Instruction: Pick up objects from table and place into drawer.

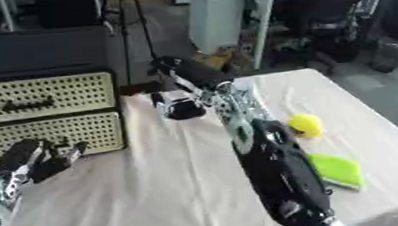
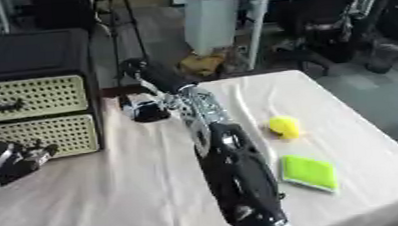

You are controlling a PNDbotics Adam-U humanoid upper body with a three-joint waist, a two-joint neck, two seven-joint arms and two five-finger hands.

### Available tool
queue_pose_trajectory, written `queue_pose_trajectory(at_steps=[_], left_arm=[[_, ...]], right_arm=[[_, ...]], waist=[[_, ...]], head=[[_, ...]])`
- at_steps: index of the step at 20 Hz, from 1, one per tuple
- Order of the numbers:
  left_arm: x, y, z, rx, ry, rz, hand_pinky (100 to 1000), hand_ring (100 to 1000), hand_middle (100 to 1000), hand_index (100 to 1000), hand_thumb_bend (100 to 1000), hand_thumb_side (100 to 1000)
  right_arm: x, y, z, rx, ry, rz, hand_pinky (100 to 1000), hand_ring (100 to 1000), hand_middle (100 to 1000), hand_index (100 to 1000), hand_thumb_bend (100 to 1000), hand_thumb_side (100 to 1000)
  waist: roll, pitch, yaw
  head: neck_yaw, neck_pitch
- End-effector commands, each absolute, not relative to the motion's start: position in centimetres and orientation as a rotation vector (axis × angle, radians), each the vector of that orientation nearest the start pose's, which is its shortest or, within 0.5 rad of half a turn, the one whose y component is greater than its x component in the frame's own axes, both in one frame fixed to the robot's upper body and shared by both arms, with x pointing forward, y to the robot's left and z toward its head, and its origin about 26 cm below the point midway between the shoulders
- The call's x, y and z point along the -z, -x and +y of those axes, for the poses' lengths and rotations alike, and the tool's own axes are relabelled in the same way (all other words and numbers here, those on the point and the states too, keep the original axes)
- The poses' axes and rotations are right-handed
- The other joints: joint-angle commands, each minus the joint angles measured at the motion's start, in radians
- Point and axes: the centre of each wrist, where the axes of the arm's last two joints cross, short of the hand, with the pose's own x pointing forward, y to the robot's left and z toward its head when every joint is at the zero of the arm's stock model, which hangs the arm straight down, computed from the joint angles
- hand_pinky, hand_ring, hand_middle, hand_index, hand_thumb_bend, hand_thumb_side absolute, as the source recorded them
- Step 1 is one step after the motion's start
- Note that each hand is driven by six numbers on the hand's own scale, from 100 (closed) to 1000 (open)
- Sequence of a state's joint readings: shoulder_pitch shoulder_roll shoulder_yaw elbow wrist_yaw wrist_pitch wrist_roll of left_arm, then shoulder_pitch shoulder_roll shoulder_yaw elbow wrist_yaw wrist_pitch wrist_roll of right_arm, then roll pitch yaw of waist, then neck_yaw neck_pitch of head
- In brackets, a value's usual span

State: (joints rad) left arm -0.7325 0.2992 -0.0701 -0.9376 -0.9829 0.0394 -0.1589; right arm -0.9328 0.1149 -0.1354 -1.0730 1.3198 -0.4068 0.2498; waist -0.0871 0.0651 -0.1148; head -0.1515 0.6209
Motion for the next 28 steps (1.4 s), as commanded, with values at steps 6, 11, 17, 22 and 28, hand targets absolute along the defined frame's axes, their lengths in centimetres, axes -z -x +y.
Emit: queue_pose_trajectory(at_steps=[6, 11, 17, 22, 28], left_arm=[[-13.9, -43.5, 26.5, 1.144, -0.881, -1.53, 100, 157, 287, 723, 467, 1000], [-17.5, -38.3, 28.0, 1.135, -0.863, -1.712, 100, 160, 288, 718, 489, 1000], [-21.4, -31.6, 30.9, 1.055, -0.96, -1.813, 100, 168, 291, 715, 511, 1000], [-21.3, -28.5, 32.9, 0.979, -1.019, -1.759, 100, 167, 291, 716, 499, 1000], [-19.2, -27.3, 33.9, 0.928, -0.966, -1.687, 100, 163, 289, 716, 486, 1000]], right_arm=[[-19.2, -45.8, -11.2, -1.48, 0.793, -1.947, 968, 985, 918, 875, 100, 433], [-19.1, -45.8, -12.8, -1.458, 0.821, -1.933, 967, 984, 918, 875, 100, 433], [-19.2, -45.6, -15.9, -1.396, 0.883, -1.914, 967, 984, 916, 874, 100, 429], [-19.5, -45.2, -18.1, -1.335, 0.917, -1.912, 966, 984, 913, 874, 100, 428], [-20.3, -44.7, -19.5, -1.28, 0.943, -1.928, 964, 983, 912, 874, 100, 425]], waist=[[0.016, -0.017, 0.018], [0.029, -0.029, 0.045], [0.046, -0.051, 0.088], [0.05, -0.06, 0.108], [0.044, -0.061, 0.118]], head=[[-0.007, -0.014], [-0.021, -0.01], [-0.029, 0.006], [-0.036, 0.013], [-0.043, 0.017]])
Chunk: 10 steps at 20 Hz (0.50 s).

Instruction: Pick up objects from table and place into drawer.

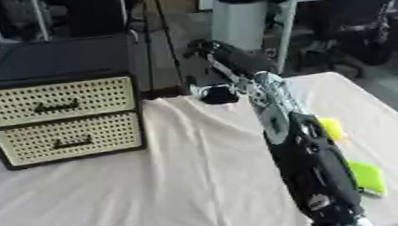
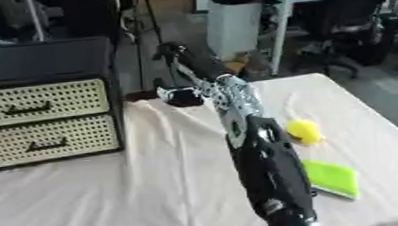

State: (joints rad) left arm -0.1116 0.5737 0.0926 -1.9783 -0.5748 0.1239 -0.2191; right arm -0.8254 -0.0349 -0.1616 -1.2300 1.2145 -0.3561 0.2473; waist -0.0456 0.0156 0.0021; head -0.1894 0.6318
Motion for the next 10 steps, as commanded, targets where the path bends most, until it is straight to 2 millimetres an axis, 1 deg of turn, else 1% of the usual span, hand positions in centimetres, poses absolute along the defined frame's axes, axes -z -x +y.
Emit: queue_pose_trajectory(at_steps=[1, 4, 6, 10], left_arm=[[-19.02, -27.26, 33.97, 0.924, -0.965, -1.681, 100, 162, 288, 717, 484, 1000], [-18.78, -27.18, 34.02, 0.92, -0.954, -1.675, 100, 161, 287, 718, 482, 1000], [-18.7, -27.15, 34.03, 0.92, -0.947, -1.673, 100, 161, 287, 718, 481, 1000], [-18.64, -27.16, 33.96, 0.935, -0.932, -1.667, 100, 163, 290, 723, 478, 1000]], right_arm=[[-20.33, -44.62, -19.62, -1.273, 0.945, -1.929, 964, 983, 911, 874, 100, 425], [-20.46, -44.47, -19.85, -1.26, 0.948, -1.929, 965, 984, 911, 873, 100, 425], [-20.39, -44.41, -19.97, -1.257, 0.946, -1.926, 965, 984, 911, 874, 100, 425], [-20.42, -44.36, -20.03, -1.252, 0.945, -1.926, 965, 984, 910, 873, 100, 425]], waist=[[0.003, -0.012, 0.002], [0.002, -0.011, 0.003], [0.003, -0.011, 0.005], [0.002, -0.01, 0.004]], head=[[-0.006, 0.011], [-0.007, 0.015], [-0.009, 0.012], [-0.008, 0.021]])
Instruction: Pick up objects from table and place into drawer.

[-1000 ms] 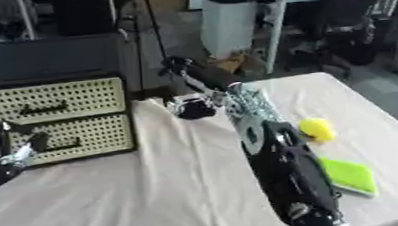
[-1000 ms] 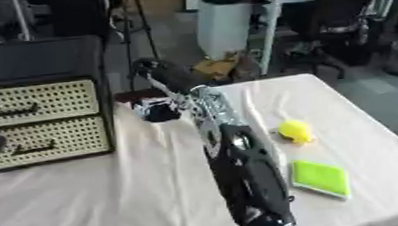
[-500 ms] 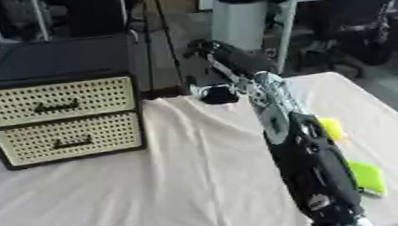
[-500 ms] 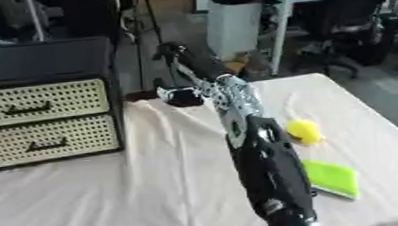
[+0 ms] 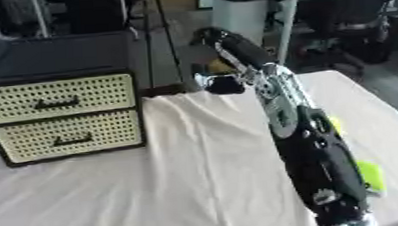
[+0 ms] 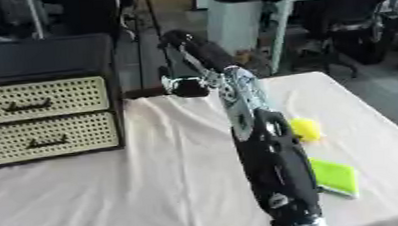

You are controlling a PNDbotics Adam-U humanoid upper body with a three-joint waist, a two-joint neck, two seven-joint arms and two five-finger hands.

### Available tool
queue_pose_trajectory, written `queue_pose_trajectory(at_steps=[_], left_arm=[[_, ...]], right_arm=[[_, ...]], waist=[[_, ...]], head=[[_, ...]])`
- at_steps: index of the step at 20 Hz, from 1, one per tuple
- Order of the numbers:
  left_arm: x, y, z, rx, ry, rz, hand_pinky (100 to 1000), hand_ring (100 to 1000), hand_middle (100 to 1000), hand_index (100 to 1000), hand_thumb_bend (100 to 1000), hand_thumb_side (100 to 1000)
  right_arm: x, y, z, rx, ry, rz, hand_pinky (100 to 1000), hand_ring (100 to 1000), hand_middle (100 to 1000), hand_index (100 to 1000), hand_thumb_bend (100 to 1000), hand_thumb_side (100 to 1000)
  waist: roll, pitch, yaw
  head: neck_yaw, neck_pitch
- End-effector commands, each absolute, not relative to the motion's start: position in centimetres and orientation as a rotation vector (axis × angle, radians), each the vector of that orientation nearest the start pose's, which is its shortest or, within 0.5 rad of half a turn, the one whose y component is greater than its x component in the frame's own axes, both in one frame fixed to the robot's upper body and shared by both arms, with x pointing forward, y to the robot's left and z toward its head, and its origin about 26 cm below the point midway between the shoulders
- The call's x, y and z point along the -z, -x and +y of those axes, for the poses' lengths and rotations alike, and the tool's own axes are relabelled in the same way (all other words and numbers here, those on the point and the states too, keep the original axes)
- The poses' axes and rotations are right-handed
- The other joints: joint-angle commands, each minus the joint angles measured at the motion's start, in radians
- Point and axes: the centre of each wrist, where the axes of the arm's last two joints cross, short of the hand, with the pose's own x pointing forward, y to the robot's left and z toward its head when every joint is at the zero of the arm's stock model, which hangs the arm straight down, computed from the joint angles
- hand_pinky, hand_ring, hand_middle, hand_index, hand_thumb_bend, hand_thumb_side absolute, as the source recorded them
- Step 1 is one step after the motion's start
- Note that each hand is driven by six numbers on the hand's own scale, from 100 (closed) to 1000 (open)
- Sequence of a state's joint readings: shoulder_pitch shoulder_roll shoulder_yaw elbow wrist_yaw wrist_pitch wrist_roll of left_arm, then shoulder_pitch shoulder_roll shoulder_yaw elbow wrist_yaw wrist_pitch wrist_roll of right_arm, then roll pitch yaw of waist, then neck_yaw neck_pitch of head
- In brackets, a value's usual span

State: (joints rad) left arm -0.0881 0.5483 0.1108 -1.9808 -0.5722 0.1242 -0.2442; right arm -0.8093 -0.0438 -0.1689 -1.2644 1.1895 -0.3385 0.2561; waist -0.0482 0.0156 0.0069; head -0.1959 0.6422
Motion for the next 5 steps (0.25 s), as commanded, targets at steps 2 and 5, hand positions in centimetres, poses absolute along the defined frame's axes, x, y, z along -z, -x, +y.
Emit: queue_pose_trajectory(at_steps=[2, 5], left_arm=[[-18.64, -27.17, 33.94, 0.936, -0.929, -1.668, 100, 163, 290, 723, 478, 1000], [-18.47, -27.14, 33.88, 0.937, -0.919, -1.663, 100, 163, 290, 723, 475, 1000]], right_arm=[[-20.45, -44.34, -20.04, -1.251, 0.945, -1.926, 965, 984, 910, 873, 100, 425], [-20.27, -44.34, -20.3, -1.247, 0.946, -1.916, 964, 984, 907, 873, 100, 421]], waist=[[0.004, -0.01, -0.001], [0.004, -0.01, 0.0]], head=[[-0.002, 0.011], [-0.004, 0.015]])
